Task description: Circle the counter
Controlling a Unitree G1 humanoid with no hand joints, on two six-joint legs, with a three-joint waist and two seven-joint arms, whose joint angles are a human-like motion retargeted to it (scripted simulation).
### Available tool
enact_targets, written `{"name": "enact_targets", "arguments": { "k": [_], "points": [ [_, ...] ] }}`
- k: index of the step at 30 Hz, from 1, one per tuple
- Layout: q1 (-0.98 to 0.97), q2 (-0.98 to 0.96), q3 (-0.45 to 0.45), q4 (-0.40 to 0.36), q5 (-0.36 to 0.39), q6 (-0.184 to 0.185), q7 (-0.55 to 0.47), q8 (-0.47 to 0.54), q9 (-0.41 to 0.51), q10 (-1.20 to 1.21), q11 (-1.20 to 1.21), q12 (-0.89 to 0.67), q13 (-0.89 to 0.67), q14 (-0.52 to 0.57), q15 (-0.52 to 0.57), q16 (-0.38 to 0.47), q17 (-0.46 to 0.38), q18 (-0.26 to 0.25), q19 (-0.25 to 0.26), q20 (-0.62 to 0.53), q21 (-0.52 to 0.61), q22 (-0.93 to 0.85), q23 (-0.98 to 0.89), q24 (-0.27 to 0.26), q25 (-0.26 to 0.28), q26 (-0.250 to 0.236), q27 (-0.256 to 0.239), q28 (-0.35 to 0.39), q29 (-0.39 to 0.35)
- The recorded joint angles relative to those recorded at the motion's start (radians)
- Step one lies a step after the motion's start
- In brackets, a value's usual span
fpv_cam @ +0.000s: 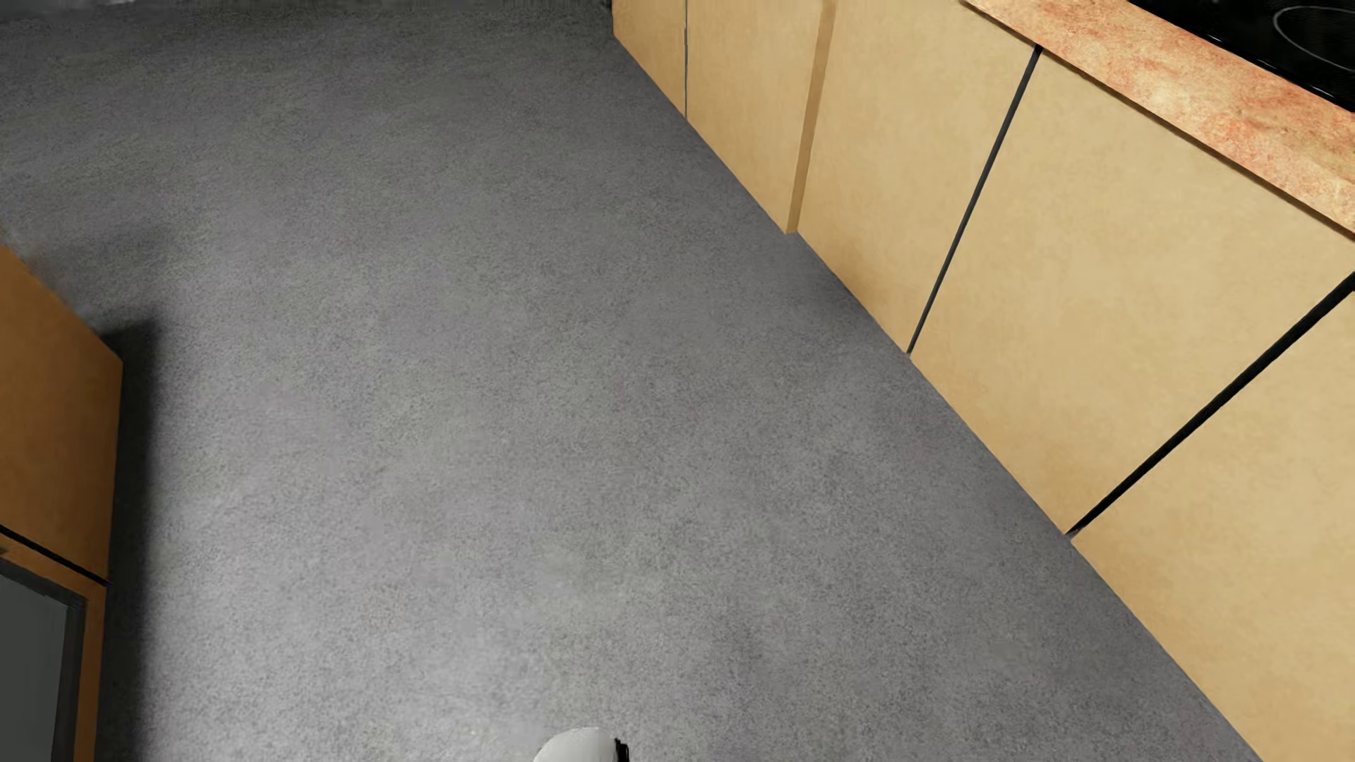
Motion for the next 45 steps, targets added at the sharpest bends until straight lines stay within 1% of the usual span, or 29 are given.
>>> {"name": "enact_targets", "arguments": {
  "k": [3, 5, 6, 7, 9, 10, 12, 13, 14, 15, 16, 18, 20, 22, 24, 25, 26, 27, 28, 29, 30, 31, 33, 35, 37, 39, 42, 44, 45],
  "points": [
    [-0.120, 0.162, 0.035, 0.099, 0.048, -0.003, 0.140, 0.096, -0.013, -0.486, -0.101, 0.235, -0.156, -0.004, -0.067, 0.031, -0.060, 0.044, 0.017, -0.027, 0.083, -0.021, -0.058, 0.000, 0.047, -0.035, -0.081, -0.080, 0.000],
    [-0.077, 0.284, 0.043, 0.092, 0.074, 0.003, 0.272, 0.130, -0.018, -1.030, -0.189, 0.355, -0.242, 0.032, -0.095, 0.058, -0.094, 0.003, 0.034, -0.105, 0.133, 0.002, -0.076, 0.066, 0.065, -0.085, -0.085, -0.138, -0.018],
    [-0.094, 0.347, 0.046, 0.051, 0.079, 0.004, 0.256, 0.134, -0.017, -1.184, -0.219, 0.383, -0.267, -0.017, -0.106, 0.076, -0.101, -0.114, 0.039, -0.156, 0.142, 0.031, -0.080, 0.132, 0.075, -0.093, -0.077, -0.198, -0.027],
    [-0.112, 0.398, 0.048, 0.009, 0.081, 0.004, 0.219, 0.130, -0.016, -1.234, -0.223, 0.392, -0.279, -0.059, -0.122, 0.092, -0.105, -0.156, 0.047, -0.197, 0.133, 0.053, -0.077, 0.196, 0.090, -0.109, -0.068, -0.262, -0.031],
    [-0.121, 0.482, 0.052, -0.036, 0.074, -0.003, 0.236, 0.088, -0.017, -1.081, -0.159, 0.376, -0.258, -0.007, -0.103, 0.117, -0.106, -0.071, 0.069, -0.235, 0.096, 0.061, -0.049, 0.313, 0.116, -0.135, -0.037, -0.365, -0.032],
    [-0.112, 0.497, 0.061, -0.052, 0.055, -0.014, 0.241, 0.087, -0.017, -1.016, -0.096, 0.371, -0.246, 0.035, -0.031, 0.093, -0.112, 0.068, 0.073, -0.193, 0.102, 0.024, -0.020, 0.318, 0.104, -0.138, -0.018, -0.361, -0.023],
    [-0.078, 0.426, 0.084, -0.063, -0.021, -0.048, 0.274, 0.080, -0.012, -0.874, 0.230, 0.358, -0.214, 0.084, 0.185, 0.022, -0.128, 0.236, 0.129, -0.071, 0.137, -0.052, 0.052, 0.260, 0.070, -0.161, 0.016, -0.294, 0.036],
    [-0.058, 0.332, 0.089, -0.080, -0.065, -0.067, 0.280, 0.094, -0.006, -0.808, 0.460, 0.326, -0.195, 0.014, 0.296, -0.021, -0.136, 0.242, 0.167, 0.007, 0.159, -0.079, 0.081, 0.190, 0.039, -0.162, 0.024, -0.254, 0.068],
    [-0.021, 0.233, 0.087, -0.114, -0.122, -0.086, 0.279, 0.107, 0.000, -0.776, 0.658, 0.272, -0.168, -0.046, 0.354, -0.055, -0.141, 0.236, 0.150, 0.059, 0.168, -0.083, 0.092, 0.140, 0.009, -0.149, 0.033, -0.223, 0.091],
    [0.030, 0.128, 0.079, -0.154, -0.172, -0.104, 0.267, 0.124, 0.005, -0.774, 0.807, 0.197, -0.135, -0.089, 0.287, -0.069, -0.136, 0.229, 0.104, 0.069, 0.158, -0.067, 0.085, 0.138, -0.010, -0.130, 0.042, -0.192, 0.103],
    [0.091, 0.025, 0.064, -0.198, -0.216, -0.119, 0.240, 0.139, 0.010, -0.799, 0.900, 0.111, -0.094, -0.116, 0.240, -0.062, -0.119, 0.223, 0.070, 0.034, 0.126, -0.032, 0.065, 0.195, -0.007, -0.105, 0.046, -0.176, 0.094],
    [0.230, -0.155, 0.024, -0.284, -0.286, -0.137, 0.152, 0.166, 0.011, -0.882, 0.934, -0.070, 0.011, -0.149, 0.236, -0.046, -0.066, 0.212, 0.044, -0.071, 0.039, 0.037, 0.000, 0.330, 0.053, -0.138, 0.034, -0.180, 0.071],
    [0.348, -0.289, -0.019, -0.342, -0.310, -0.146, 0.039, 0.176, 0.003, -0.937, 0.779, -0.226, 0.090, -0.190, 0.233, -0.034, -0.050, 0.202, 0.021, -0.169, -0.006, 0.011, -0.045, 0.394, 0.090, -0.253, 0.007, -0.197, 0.077],
    [0.452, -0.351, -0.046, -0.369, -0.304, -0.151, -0.061, 0.181, -0.006, -0.971, 0.433, -0.345, 0.130, -0.245, 0.250, -0.030, -0.045, 0.193, 0.052, -0.223, -0.019, -0.084, -0.059, 0.352, 0.091, -0.365, 0.003, -0.149, 0.076],
    [0.554, -0.314, -0.055, -0.380, -0.258, -0.155, -0.132, 0.237, -0.016, -1.018, -0.111, -0.422, 0.133, -0.295, 0.298, -0.004, -0.043, 0.170, 0.087, -0.287, -0.021, -0.200, -0.035, 0.332, 0.064, -0.409, 0.018, -0.069, 0.081],
    [0.605, -0.299, -0.053, -0.380, -0.235, -0.156, -0.152, 0.263, -0.017, -1.033, -0.312, -0.433, 0.125, -0.320, 0.243, 0.007, -0.047, 0.154, 0.106, -0.301, -0.018, -0.266, -0.018, 0.303, 0.046, -0.429, 0.026, -0.030, 0.090],
    [0.648, -0.311, -0.048, -0.375, -0.220, -0.158, -0.154, 0.235, -0.015, -1.025, -0.374, -0.426, 0.114, -0.351, 0.192, 0.021, -0.053, 0.141, 0.235, -0.301, -0.013, -0.326, -0.004, 0.260, 0.026, -0.446, 0.027, -0.009, 0.094],
    [0.687, -0.316, -0.045, -0.364, -0.202, -0.156, -0.143, 0.202, -0.013, -1.008, -0.341, -0.400, 0.100, -0.369, 0.232, 0.033, -0.055, 0.131, 0.229, -0.287, -0.008, -0.374, 0.005, 0.205, 0.008, -0.449, 0.028, 0.001, 0.090],
    [0.731, -0.325, -0.048, -0.350, -0.174, -0.150, -0.133, 0.220, -0.010, -0.976, -0.246, -0.364, 0.087, -0.360, 0.276, 0.044, -0.051, 0.134, 0.178, -0.271, -0.014, -0.406, 0.006, 0.144, 0.005, -0.449, 0.025, 0.003, 0.086],
    [0.761, -0.318, -0.054, -0.330, -0.157, -0.142, -0.121, 0.226, -0.009, -0.930, -0.165, -0.330, 0.085, -0.324, 0.363, 0.065, -0.038, 0.143, 0.137, -0.277, -0.033, -0.406, -0.001, 0.123, 0.015, -0.441, 0.027, -0.017, 0.078],
    [0.764, -0.310, -0.061, -0.301, -0.153, -0.130, -0.097, 0.212, -0.007, -0.840, -0.074, -0.297, 0.089, -0.241, 0.374, 0.082, -0.018, 0.142, 0.135, -0.283, -0.062, -0.381, -0.012, 0.126, 0.036, -0.415, 0.032, -0.041, 0.061],
    [0.720, -0.306, -0.066, -0.261, -0.149, -0.113, -0.074, 0.184, -0.002, -0.680, 0.024, -0.266, 0.095, -0.130, 0.304, 0.095, 0.007, 0.110, 0.113, -0.289, -0.091, -0.327, -0.018, 0.153, 0.064, -0.372, 0.035, -0.073, 0.043],
    [0.524, -0.253, -0.071, -0.128, -0.138, -0.072, -0.004, 0.111, 0.009, -0.249, 0.097, -0.211, 0.066, 0.077, 0.180, 0.098, 0.034, -0.066, 0.107, -0.266, -0.110, -0.167, 0.020, 0.223, 0.089, -0.262, 0.040, -0.137, 0.033],
    [0.305, -0.163, -0.054, -0.030, -0.128, -0.033, 0.030, 0.067, 0.017, 0.004, 0.079, -0.155, -0.001, 0.035, 0.107, 0.065, 0.003, -0.015, 0.112, -0.198, -0.065, 0.019, 0.084, 0.233, 0.021, -0.130, 0.055, -0.179, 0.053],
    [0.110, -0.075, -0.024, 0.012, -0.104, -0.012, 0.070, 0.060, 0.020, 0.065, 0.021, -0.061, -0.083, 0.015, 0.065, 0.087, -0.034, -0.019, 0.119, -0.198, -0.007, 0.108, 0.109, 0.293, -0.060, -0.088, 0.037, -0.259, 0.071],
    [-0.044, 0.011, 0.004, 0.035, -0.076, 0.000, 0.099, 0.057, 0.019, -0.056, -0.042, 0.076, -0.164, 0.002, 0.029, 0.115, -0.053, -0.009, 0.125, -0.187, -0.007, 0.060, 0.095, 0.326, -0.041, -0.143, -0.015, -0.267, 0.054],
    [-0.106, 0.127, 0.031, 0.081, -0.048, 0.008, 0.205, 0.053, 0.016, -0.621, -0.118, 0.263, -0.267, -0.005, -0.036, 0.078, -0.096, 0.012, 0.147, -0.031, 0.018, -0.010, 0.044, 0.194, 0.025, -0.168, -0.057, -0.238, 0.039],
    [-0.062, 0.207, 0.038, 0.056, -0.027, 0.011, 0.275, 0.042, 0.011, -1.147, -0.174, 0.327, -0.330, 0.023, -0.072, 0.053, -0.122, -0.048, 0.165, -0.002, 0.047, -0.005, 0.039, 0.190, 0.031, -0.135, -0.042, -0.248, 0.035],
    [-0.077, 0.248, 0.035, 0.046, -0.020, 0.012, 0.332, 0.022, 0.009, -1.237, -0.192, 0.341, -0.351, -0.089, -0.094, 0.044, -0.130, -0.112, 0.175, -0.010, 0.051, 0.000, 0.041, 0.218, 0.033, -0.129, -0.033, -0.267, 0.030]
  ]
}}
